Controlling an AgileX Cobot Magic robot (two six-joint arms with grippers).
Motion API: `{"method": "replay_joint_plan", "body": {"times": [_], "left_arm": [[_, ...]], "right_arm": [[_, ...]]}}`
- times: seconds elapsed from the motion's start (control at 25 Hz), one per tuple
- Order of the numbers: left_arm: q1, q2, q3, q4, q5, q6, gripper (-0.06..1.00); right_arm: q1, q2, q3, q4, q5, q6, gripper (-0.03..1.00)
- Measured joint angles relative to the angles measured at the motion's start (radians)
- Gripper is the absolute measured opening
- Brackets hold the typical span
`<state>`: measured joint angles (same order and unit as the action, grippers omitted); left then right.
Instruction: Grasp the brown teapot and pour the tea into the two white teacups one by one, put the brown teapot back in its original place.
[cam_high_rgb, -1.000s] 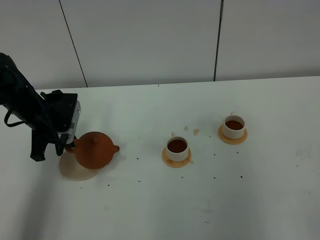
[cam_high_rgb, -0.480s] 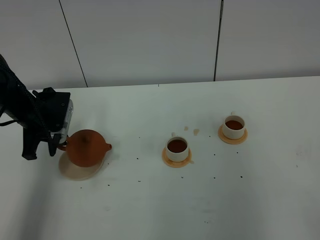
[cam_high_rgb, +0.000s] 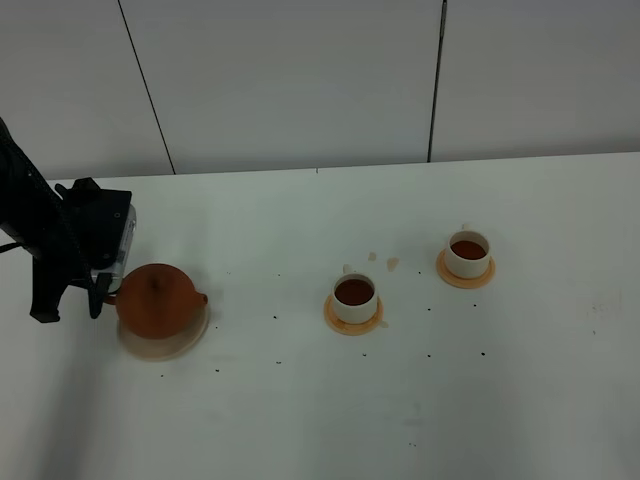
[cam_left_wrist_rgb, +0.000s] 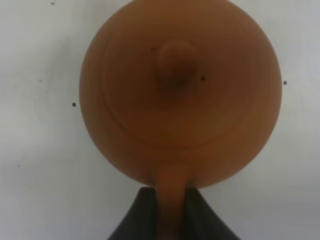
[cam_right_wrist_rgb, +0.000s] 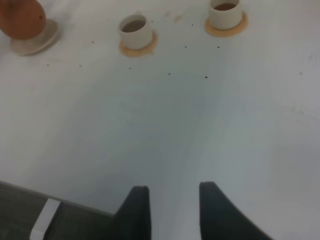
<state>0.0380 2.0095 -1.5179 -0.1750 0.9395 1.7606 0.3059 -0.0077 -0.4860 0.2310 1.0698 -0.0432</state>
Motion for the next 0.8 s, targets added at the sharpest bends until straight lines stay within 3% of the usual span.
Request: {"method": "replay_joint_plan", "body": {"times": [0.36,0.8], "left_arm": [[0.011,-0.002,0.068,0.006,-0.069,0.0,0.17],[0.011,-0.027,0.072,0.007,-0.074,-0.005,0.17]], "right_arm": [[0.0,0.0,0.0,0.0,0.0,0.0,0.24],[0.0,0.0,0.0,0.0,0.0,0.0,0.24]]}}
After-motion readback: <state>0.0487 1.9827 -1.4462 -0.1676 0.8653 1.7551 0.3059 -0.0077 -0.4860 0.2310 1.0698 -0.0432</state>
